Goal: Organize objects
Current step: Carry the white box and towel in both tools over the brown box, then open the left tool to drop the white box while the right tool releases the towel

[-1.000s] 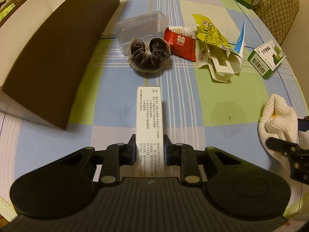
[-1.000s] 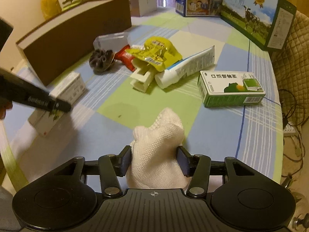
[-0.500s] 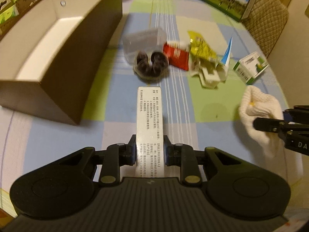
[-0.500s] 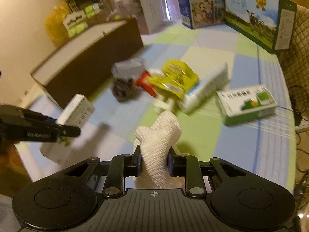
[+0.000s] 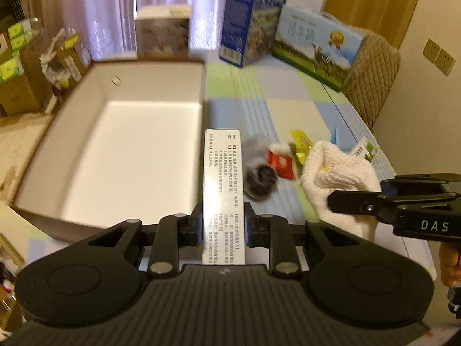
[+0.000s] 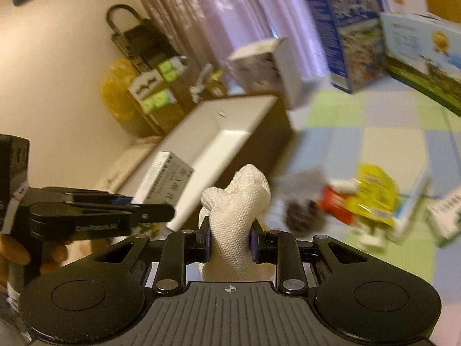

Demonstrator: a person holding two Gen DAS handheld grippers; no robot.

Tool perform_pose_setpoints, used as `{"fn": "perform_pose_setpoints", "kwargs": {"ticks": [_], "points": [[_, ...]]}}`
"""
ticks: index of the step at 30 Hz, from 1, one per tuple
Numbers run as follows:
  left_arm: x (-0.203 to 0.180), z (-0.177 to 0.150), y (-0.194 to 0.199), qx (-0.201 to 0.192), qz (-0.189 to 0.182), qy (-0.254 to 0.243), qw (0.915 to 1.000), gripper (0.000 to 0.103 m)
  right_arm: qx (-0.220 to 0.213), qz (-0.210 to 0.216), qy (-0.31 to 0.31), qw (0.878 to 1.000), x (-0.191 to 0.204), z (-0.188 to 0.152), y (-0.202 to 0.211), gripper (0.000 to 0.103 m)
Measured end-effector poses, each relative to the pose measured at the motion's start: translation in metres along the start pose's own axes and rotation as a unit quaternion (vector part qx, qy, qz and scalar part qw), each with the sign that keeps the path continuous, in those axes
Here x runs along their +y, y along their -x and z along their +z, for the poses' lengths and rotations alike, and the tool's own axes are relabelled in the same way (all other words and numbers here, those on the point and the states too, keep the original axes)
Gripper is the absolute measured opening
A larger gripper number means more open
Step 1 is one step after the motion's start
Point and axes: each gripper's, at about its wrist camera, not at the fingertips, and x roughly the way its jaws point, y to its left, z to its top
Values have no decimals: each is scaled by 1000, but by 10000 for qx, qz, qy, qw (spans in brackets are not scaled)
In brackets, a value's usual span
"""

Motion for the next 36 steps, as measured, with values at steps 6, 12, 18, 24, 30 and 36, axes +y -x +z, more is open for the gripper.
{"fn": "perform_pose_setpoints", "kwargs": {"ticks": [6, 12, 18, 24, 30, 36], "points": [[55, 16, 13, -218, 216, 62, 9995, 21, -64, 286, 96, 9995, 46, 24, -48, 22], [109, 30, 6, -219, 430, 172, 9987, 21, 3, 125, 273, 9995, 72, 39, -98, 22], [148, 39, -19, -23, 561, 156, 9983, 21, 175, -135, 348, 9992, 79, 46, -140, 22], [172, 42, -52, 274, 566, 154, 9979, 21, 468, -384, 319, 9977, 75, 47, -171, 22], [182, 36, -83, 659, 479, 83, 9966, 21, 709, -589, 270, 9954, 68, 43, -193, 22], [187, 31, -103, 933, 386, 53, 9949, 21, 836, -768, 232, 9933, 64, 41, -203, 22]]}}
